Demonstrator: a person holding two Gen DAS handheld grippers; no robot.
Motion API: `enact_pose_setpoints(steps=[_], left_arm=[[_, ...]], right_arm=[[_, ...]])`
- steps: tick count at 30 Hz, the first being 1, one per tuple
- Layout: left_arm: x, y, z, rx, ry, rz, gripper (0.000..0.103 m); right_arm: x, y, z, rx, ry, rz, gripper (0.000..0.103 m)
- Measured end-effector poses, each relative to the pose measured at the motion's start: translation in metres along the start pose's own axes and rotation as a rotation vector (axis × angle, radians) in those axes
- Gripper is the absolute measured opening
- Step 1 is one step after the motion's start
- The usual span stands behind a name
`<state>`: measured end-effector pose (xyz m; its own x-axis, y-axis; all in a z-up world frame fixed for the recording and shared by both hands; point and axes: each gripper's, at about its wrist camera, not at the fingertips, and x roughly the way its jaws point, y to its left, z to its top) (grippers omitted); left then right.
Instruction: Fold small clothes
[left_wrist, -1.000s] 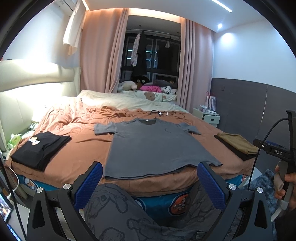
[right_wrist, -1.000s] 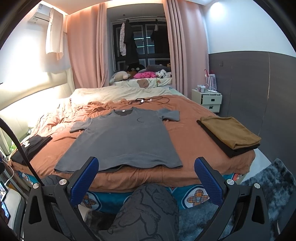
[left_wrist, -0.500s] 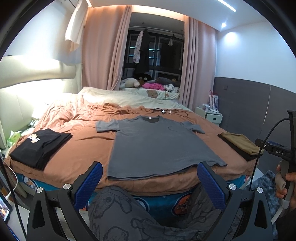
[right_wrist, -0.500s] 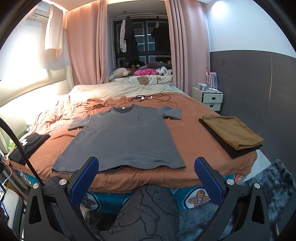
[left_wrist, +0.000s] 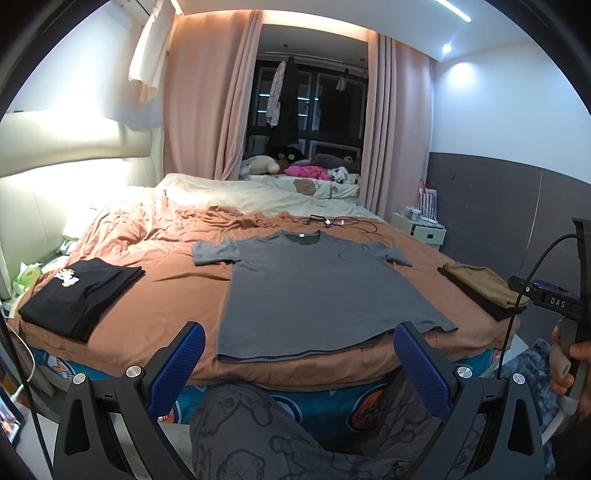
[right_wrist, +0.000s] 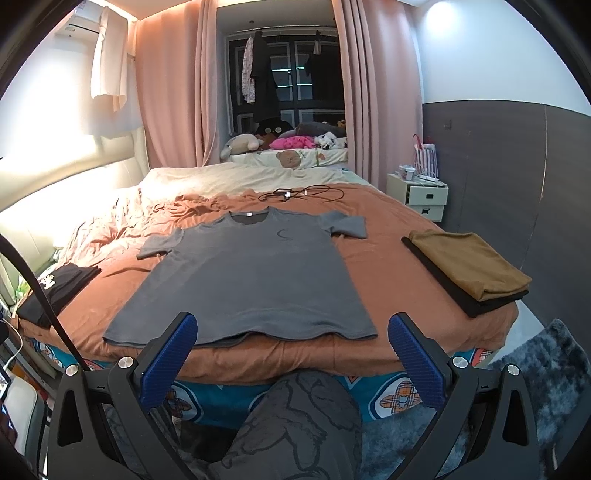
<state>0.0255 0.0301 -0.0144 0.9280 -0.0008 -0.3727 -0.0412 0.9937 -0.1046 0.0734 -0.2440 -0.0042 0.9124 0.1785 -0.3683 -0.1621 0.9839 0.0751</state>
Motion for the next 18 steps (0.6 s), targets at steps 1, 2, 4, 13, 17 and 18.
enact_pose_setpoints(steps=[1,2,4,13,17,18], left_arm=[[0.0006,0.0006,0.0009,0.001,0.001,0.0,0.103],[0.0009,0.0013,0.0018,0.001,0.0,-0.001,0.103],[0.0024,0.0012,0.0019,-0.001,0.0,-0.002,0.103],[0.0052,0.0005,-0.0004,0.008,-0.006,-0.008,0.103],[0.0047,-0.0015,-0.0024,0.009,-0.011,-0.007,0.103],[0.003,-0.0028,-0.004,0.009,-0.012,-0.009,0.103]], right_arm=[[0.0,-0.0009,-0.0004,0.002,0.002,0.001,0.103],[0.0002,-0.0007,-0.0001,0.003,0.004,0.003,0.103],[-0.0005,0.0012,0.0008,0.002,0.006,0.001,0.103],[-0.0036,0.0008,0.0025,0.0,0.005,-0.003,0.103],[-0.0051,-0.0004,0.0021,0.001,0.002,-0.005,0.103],[-0.0052,0.0005,0.0016,0.002,0.001,-0.005,0.103]])
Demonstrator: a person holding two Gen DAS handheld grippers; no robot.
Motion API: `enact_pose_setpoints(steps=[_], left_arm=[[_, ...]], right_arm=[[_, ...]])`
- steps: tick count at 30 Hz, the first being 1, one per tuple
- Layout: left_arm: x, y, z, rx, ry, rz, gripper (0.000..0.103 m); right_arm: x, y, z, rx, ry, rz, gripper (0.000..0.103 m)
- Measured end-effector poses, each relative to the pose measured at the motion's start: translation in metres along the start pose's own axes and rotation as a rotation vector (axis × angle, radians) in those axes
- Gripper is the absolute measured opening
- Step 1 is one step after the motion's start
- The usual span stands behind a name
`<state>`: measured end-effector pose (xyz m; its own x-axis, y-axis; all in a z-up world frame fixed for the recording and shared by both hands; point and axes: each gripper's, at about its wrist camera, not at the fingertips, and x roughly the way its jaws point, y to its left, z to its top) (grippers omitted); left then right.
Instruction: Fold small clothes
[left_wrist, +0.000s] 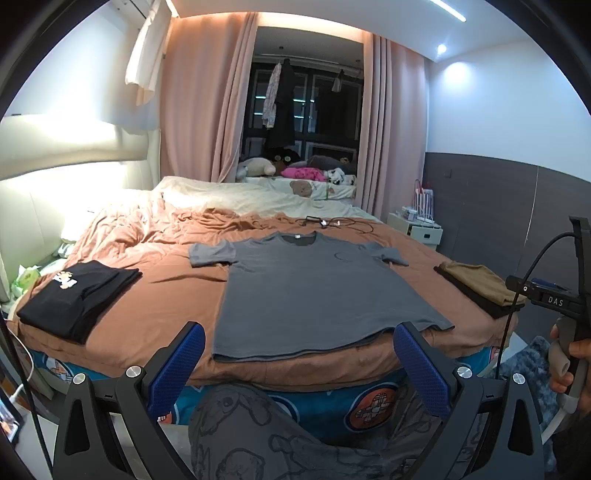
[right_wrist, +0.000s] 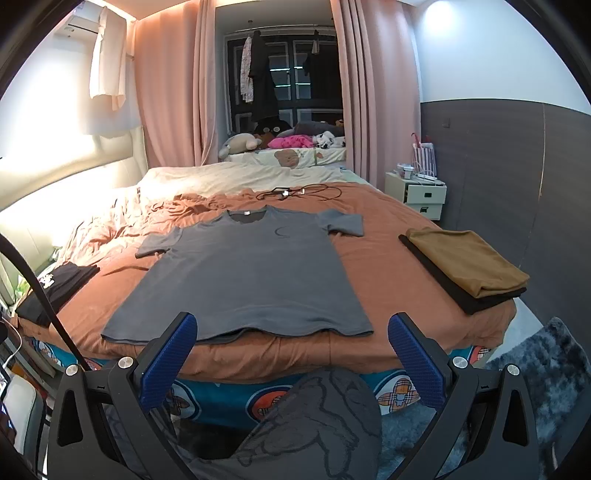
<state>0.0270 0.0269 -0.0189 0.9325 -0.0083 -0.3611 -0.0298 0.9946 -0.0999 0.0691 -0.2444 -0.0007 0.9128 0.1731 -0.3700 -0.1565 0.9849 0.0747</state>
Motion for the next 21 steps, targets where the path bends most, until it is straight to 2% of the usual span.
enact_pose_setpoints(steps=[21], left_arm=[[-0.0014,0.0018,-0.0013,0.005,0.004,-0.001,0.103]], right_arm=[[0.0059,0.0052,-0.0025,0.018,0.008,-0.006,0.103]])
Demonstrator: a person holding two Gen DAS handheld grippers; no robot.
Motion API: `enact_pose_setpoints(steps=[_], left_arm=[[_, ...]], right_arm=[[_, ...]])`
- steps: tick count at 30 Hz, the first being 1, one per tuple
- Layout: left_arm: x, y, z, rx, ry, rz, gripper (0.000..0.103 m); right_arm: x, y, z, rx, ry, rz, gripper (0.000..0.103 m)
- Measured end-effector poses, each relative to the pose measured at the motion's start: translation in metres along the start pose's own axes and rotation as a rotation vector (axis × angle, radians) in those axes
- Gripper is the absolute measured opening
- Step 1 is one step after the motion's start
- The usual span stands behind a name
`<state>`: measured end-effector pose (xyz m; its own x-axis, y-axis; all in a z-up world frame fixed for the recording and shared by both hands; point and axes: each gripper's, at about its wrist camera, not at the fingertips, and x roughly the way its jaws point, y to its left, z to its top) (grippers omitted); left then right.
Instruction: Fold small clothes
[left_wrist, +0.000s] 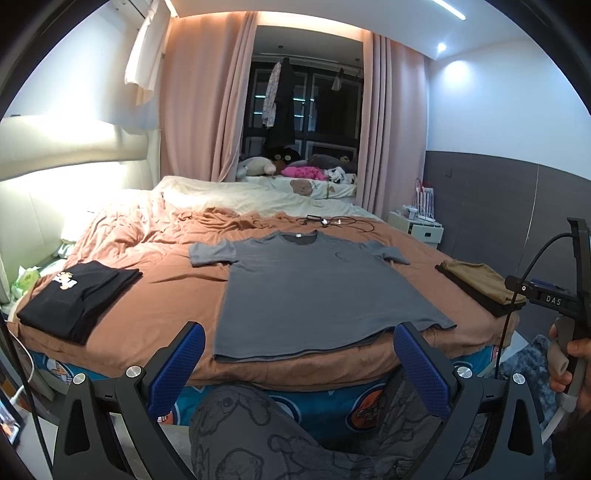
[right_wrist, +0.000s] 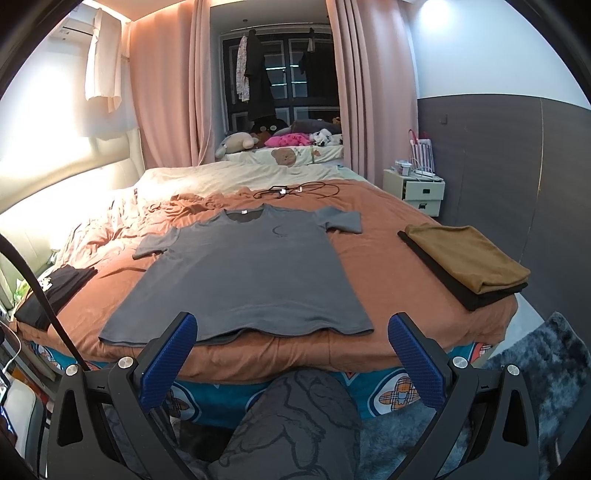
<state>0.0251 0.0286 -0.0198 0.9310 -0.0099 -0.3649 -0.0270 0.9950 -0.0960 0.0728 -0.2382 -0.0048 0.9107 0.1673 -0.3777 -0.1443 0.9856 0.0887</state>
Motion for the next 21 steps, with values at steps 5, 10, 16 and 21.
enact_pose_setpoints(steps=[5,10,16,21], left_arm=[[0.0005,-0.0004,0.0,-0.001,0.001,0.001,0.103],[0.0014,0.0001,-0.0004,0.001,0.002,-0.002,0.103],[0.0015,0.0003,-0.0002,0.001,0.0,0.001,0.103],[0.0017,0.0002,-0.0005,-0.001,-0.001,0.0,0.103]], right_arm=[[0.0003,-0.0001,-0.0022,-0.005,0.006,-0.002,0.103],[-0.001,-0.0004,-0.0001,-0.004,0.004,-0.005,0.103],[-0.0013,-0.0001,0.0002,-0.005,0.001,-0.003,0.103],[-0.0007,0.0,0.0005,-0.004,0.002,-0.001,0.103]])
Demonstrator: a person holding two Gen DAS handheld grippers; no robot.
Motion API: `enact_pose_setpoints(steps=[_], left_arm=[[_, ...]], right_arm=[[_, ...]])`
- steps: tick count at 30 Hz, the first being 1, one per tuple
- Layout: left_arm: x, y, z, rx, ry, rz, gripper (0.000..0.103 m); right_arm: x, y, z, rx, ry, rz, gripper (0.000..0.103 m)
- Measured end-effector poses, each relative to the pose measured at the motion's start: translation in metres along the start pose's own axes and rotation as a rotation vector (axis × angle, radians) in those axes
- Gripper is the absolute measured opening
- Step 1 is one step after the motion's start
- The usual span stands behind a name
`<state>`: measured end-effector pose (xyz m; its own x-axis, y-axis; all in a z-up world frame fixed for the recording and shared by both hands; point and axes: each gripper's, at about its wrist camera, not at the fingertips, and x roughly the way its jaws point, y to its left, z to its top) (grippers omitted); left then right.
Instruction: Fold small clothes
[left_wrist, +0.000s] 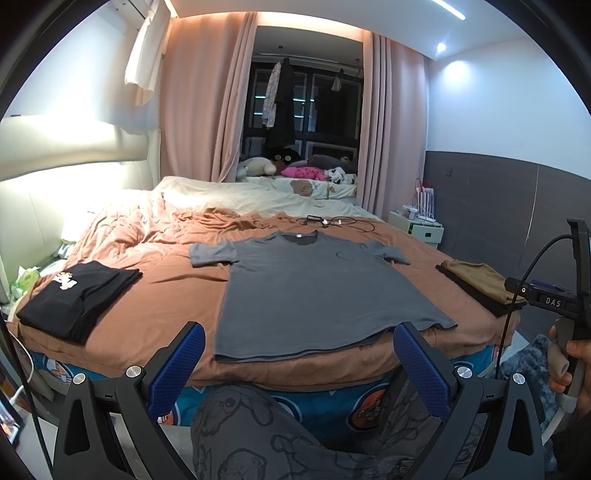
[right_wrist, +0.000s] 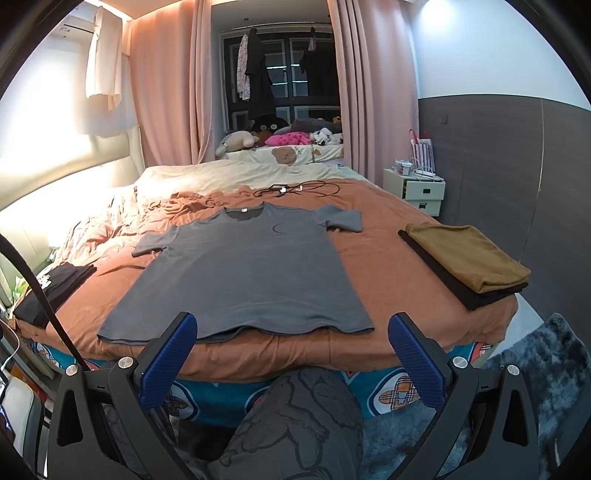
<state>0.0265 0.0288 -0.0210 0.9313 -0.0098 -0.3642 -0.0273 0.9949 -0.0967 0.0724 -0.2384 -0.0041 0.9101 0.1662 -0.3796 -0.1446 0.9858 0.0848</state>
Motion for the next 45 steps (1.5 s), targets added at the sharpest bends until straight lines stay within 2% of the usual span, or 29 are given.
enact_pose_setpoints(steps=[14,19,26,30,39,43,45], left_arm=[[0.0,0.002,0.003,0.0,0.001,-0.012,0.103],[0.012,0.012,0.019,-0.025,0.028,-0.04,0.103],[0.051,0.034,0.038,-0.038,0.048,-0.009,0.103],[0.083,0.054,0.049,-0.078,0.074,0.011,0.102],[0.153,0.095,0.072,-0.086,0.112,0.054,0.102],[0.189,0.12,0.081,-0.106,0.14,0.071,0.098],[0.208,0.132,0.086,-0.111,0.154,0.077,0.094]], right_arm=[[0.0,-0.001,0.003,0.004,0.001,0.006,0.103],[0.008,-0.001,0.017,0.008,0.024,0.015,0.103],[0.049,0.01,0.045,-0.033,0.059,0.045,0.103],[0.082,0.012,0.059,-0.034,0.079,0.068,0.103],[0.15,0.016,0.083,-0.059,0.122,0.114,0.103],[0.18,0.021,0.094,-0.076,0.135,0.127,0.103],[0.197,0.024,0.101,-0.073,0.144,0.141,0.098]])
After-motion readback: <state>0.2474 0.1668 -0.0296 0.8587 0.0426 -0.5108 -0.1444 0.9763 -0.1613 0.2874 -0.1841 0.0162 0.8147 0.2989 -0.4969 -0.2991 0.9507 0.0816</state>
